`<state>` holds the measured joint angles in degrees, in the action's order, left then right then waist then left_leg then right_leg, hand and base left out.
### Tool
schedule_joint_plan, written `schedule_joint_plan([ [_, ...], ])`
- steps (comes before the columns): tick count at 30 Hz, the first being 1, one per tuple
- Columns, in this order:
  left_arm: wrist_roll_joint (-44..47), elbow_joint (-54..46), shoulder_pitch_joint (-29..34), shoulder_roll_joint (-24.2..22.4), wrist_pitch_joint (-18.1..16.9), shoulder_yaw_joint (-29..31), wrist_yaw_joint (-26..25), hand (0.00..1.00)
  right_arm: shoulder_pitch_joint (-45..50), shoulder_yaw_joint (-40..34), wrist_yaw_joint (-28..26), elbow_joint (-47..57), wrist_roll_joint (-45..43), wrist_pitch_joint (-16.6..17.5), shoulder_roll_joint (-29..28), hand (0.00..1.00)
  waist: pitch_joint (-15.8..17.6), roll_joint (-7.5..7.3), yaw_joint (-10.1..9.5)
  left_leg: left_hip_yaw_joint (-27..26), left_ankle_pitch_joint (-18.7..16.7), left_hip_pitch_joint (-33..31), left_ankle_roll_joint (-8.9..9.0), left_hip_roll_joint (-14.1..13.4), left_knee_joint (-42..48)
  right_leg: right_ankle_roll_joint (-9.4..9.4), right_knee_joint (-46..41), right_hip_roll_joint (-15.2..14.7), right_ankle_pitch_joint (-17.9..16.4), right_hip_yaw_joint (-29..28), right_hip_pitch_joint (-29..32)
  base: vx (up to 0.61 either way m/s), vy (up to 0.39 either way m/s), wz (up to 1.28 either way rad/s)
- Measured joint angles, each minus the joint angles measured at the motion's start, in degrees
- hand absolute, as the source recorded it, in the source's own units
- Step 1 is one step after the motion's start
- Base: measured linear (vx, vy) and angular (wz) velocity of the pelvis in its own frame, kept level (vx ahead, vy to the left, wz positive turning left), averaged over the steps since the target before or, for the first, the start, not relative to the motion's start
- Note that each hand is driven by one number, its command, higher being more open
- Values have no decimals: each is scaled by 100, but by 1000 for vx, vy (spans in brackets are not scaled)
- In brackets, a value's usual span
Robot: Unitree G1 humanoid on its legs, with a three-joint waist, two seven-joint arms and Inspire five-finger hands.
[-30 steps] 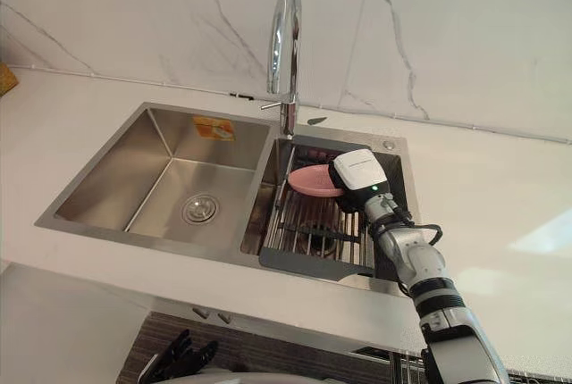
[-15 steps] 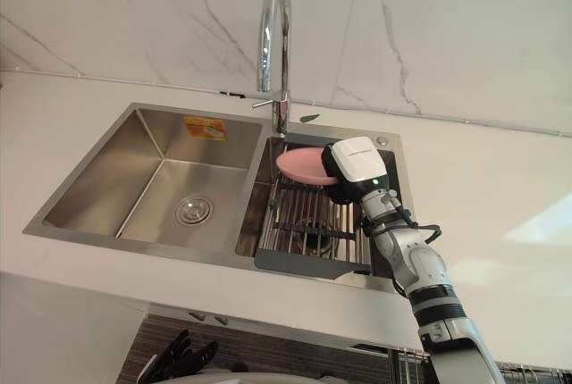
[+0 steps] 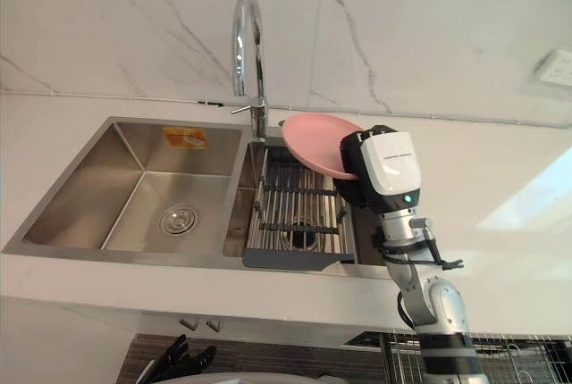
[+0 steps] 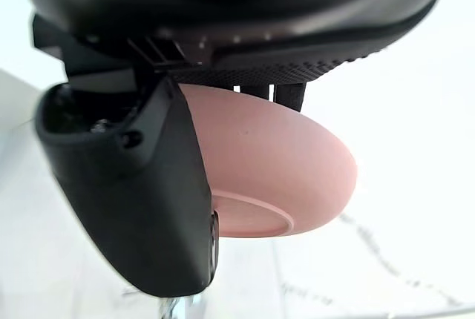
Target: Walk over to the sink, pick up the cup, carry it to the dishwasher, place the cup inside the dishwasher, then close the dishwasher door
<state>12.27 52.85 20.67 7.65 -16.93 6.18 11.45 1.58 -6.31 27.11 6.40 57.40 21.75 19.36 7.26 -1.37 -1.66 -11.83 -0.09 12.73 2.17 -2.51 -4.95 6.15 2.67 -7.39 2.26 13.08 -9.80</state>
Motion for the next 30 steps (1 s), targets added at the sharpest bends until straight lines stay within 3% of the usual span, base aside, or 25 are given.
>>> schedule_joint_plan([
  [12,-30,379,-18,-87,-56,7,-114,100,993,-549,419,225,-87,116,-347,0,-187,235,181,-306,-113,18,118,-204,77,-108,80,234,53,-348,109,-36,-34,-15],
  [15,21,370,-18,-127,-99,29,-127,100,975,-550,419,350,-167,118,-349,0,-180,249,109,-409,-608,-488,126,-331,1039,-175,70,289,100,-663,392,-8,-4,-44],
  [16,115,392,-11,-189,-95,77,-142,100,910,-550,418,369,-171,144,-339,0,-167,329,103,-423,-808,-628,124,-400,1428,-206,71,343,141,-811,434,10,0,-61],
  [18,242,468,-18,-267,-64,127,-148,100,861,-551,419,352,-203,158,-283,0,-156,371,120,-431,-911,-628,102,-428,1547,-200,85,412,220,-996,464,0,-5,-53],
  [24,245,550,-156,-240,44,133,-141,100,842,-523,607,65,-200,-43,-291,0,23,304,121,-598,-972,-584,17,-272,1599,-104,-148,368,367,-1565,807,-99,40,-48],
  [26,246,474,-185,-240,168,139,-187,100,838,-449,653,69,-129,-121,-374,0,111,262,75,-516,-1203,-602,-81,-124,1753,-134,-203,373,227,-1769,983,-168,68,-87],
  [27,250,449,-209,-266,223,145,-247,100,830,-444,661,70,-95,-126,-422,0,119,275,55,-432,-1261,-598,-133,-78,1711,-224,-206,373,129,-1717,1029,-199,104,-109],
  [28,293,463,-263,-305,307,203,-303,100,816,-430,721,79,-82,-124,-472,0,168,383,53,-545,-1227,-559,-321,-169,1612,-407,-409,331,-41,-1323,1077,-181,75,-108],
  [29,362,389,-325,-296,248,222,-281,100,755,-406,873,82,0,-122,-471,0,369,269,48,-831,-1076,-478,-309,-185,1616,-468,-1535,101,-235,-721,1426,-210,58,-104],
  [30,355,318,-336,-226,181,195,-276,100,753,-385,941,80,62,-122,-471,0,413,179,40,-947,-1100,-442,-348,-141,1622,-495,-2057,-38,-367,-512,1558,-189,-4,-97],
])
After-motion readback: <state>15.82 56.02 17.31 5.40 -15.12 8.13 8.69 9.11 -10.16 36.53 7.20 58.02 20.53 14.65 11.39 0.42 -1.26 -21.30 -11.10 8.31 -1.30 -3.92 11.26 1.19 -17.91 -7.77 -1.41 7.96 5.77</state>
